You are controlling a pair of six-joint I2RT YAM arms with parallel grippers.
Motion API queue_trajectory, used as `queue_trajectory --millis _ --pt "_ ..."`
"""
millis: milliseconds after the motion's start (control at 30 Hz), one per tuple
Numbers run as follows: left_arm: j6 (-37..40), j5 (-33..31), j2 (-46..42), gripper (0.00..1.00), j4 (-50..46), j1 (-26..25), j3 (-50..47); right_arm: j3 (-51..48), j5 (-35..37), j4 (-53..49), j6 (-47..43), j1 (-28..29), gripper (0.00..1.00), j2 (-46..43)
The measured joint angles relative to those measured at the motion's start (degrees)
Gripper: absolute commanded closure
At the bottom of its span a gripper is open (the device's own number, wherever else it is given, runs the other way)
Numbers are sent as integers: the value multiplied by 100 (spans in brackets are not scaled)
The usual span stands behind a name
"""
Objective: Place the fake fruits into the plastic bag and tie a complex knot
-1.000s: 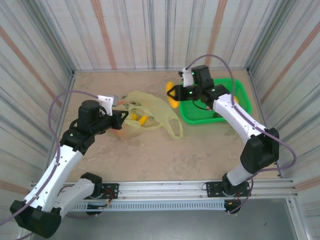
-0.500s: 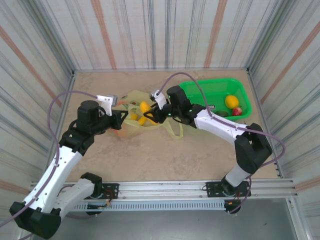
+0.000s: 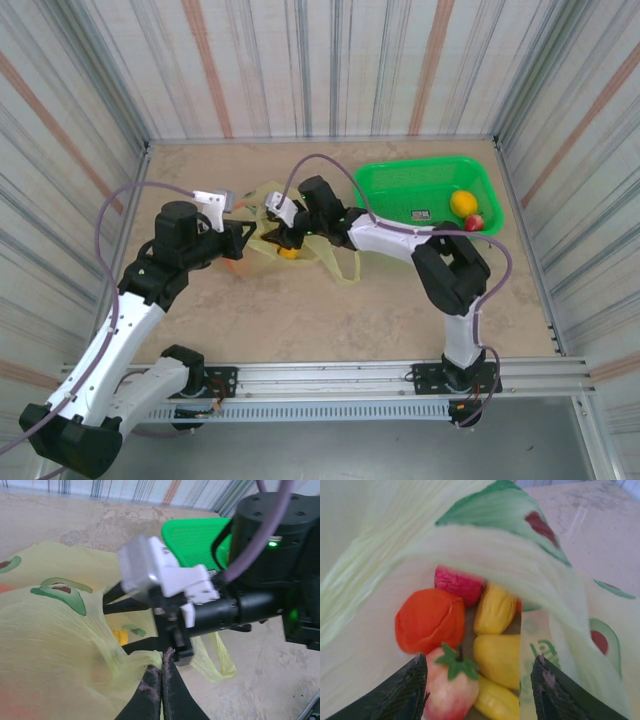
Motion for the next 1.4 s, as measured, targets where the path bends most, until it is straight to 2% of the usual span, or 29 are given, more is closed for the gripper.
queue_trajectory --millis 100,300,567,667,767,933,1100,1267,1400 --pt "0 -2 -17 100 0 0 -13 315 92 -61 -33 109 43 271" --pt "2 -4 -46 100 -4 0 -20 87 247 -81 120 98 42 90" --pt "0 -4 -46 100 -2 11 -20 -1180 411 -79 529 -225 39 -1665" --pt "0 -4 -44 100 -2 11 -20 -1458 717 -107 706 -323 38 -2404" --pt "0 -4 -44 100 -2 11 -20 -1508 1134 -415 1115 -494 42 -2944" --pt "-2 -2 -39 100 -2 11 -20 -1462 2144 -1073 1749 -1207 46 -3314" --pt "-20 22 17 100 -2 11 -20 -1292 2804 -2081 2761 -2221 34 -3259" --pt "-28 59 114 100 -4 4 -20 -450 3270 -3279 3558 -3418 30 -2505" --pt "-39 57 149 100 -4 -50 -20 42 3405 -3936 3727 -3998 25 -1759"
